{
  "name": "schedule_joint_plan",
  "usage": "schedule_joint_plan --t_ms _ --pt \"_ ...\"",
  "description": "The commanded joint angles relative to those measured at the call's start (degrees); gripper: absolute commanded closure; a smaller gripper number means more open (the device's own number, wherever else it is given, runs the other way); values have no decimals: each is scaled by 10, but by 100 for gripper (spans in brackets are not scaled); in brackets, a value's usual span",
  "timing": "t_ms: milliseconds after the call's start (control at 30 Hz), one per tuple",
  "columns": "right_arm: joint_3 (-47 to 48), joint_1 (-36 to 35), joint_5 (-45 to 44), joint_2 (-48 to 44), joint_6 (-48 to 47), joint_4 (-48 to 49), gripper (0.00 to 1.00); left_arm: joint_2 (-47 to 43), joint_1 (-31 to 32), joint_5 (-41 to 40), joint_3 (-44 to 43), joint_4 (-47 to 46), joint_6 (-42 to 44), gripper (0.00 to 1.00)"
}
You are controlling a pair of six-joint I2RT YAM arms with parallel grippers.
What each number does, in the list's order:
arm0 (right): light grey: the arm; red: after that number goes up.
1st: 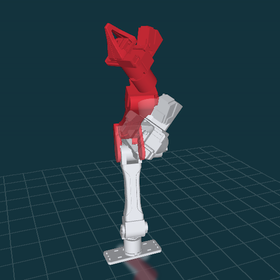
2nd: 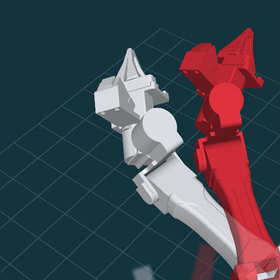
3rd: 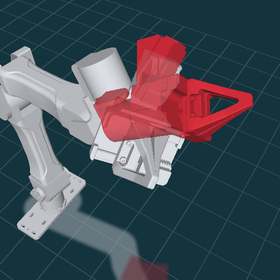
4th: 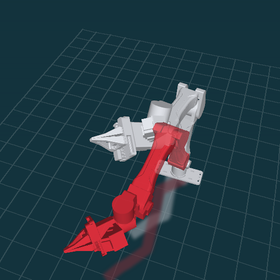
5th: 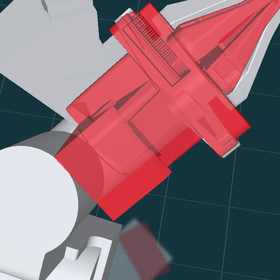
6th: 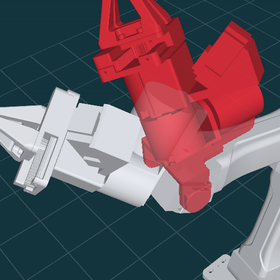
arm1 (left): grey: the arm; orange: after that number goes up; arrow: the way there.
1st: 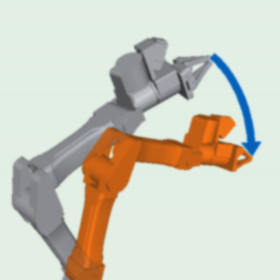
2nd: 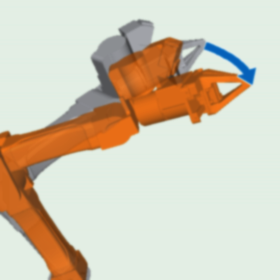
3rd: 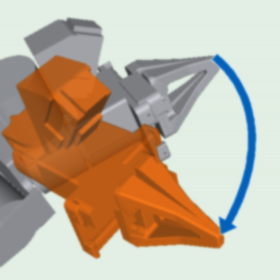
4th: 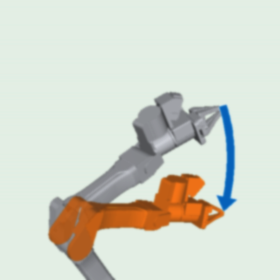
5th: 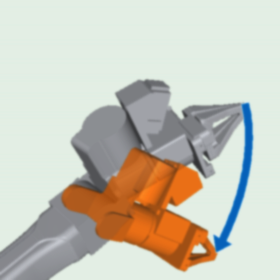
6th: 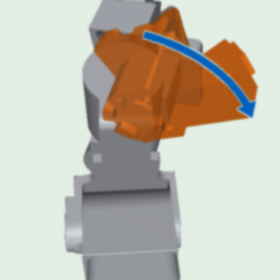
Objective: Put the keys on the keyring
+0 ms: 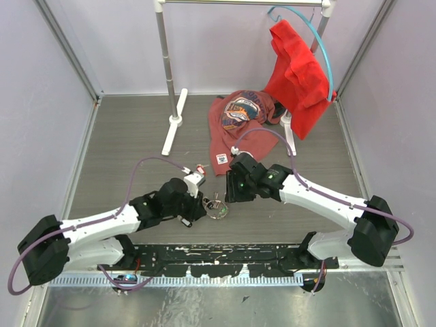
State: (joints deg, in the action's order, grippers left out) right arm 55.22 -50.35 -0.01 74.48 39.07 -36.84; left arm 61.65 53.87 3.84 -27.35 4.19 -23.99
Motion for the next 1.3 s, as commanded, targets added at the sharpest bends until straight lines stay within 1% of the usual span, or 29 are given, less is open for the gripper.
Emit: schedule_joint_plan --t_ms 0,133,233,333,400,500,633,800,900,1000,1100,1267 --pt "-5 1 6 -29 -8 20 58 19 29 -2 13 -72 11 67" --pt "-14 0 22 -27 -7 24 58 23 46 -37 11 -66 8 67" --pt "-25 -10 38 -19 13 45 58 -1 45 -78 16 -52 -16 67" --pt "-25 -48 10 -1 35 58 58 -39 45 -126 27 -39 -32 66" --pt "-19 -79 -11 18 47 65 58 -56 44 -143 27 -31 -35 65" --pt "-8 -103 -38 46 57 78 58 -73 43 -160 27 -16 -41 65" --pt "28 -112 -54 101 35 95 58 -105 43 -205 34 12 -61 66" --pt "71 -112 -48 161 0 110 58 -199 43 -261 56 60 -83 65" --pt "86 -112 -33 188 -21 120 58 -249 43 -277 62 88 -84 64" --pt "97 -112 -12 221 -33 124 58 -280 43 -286 64 111 -83 63" --pt "103 -112 -8 242 -35 122 58 -292 42 -288 63 121 -80 63" --pt "110 -112 -40 257 -25 102 56 -284 43 -282 59 120 -75 63"
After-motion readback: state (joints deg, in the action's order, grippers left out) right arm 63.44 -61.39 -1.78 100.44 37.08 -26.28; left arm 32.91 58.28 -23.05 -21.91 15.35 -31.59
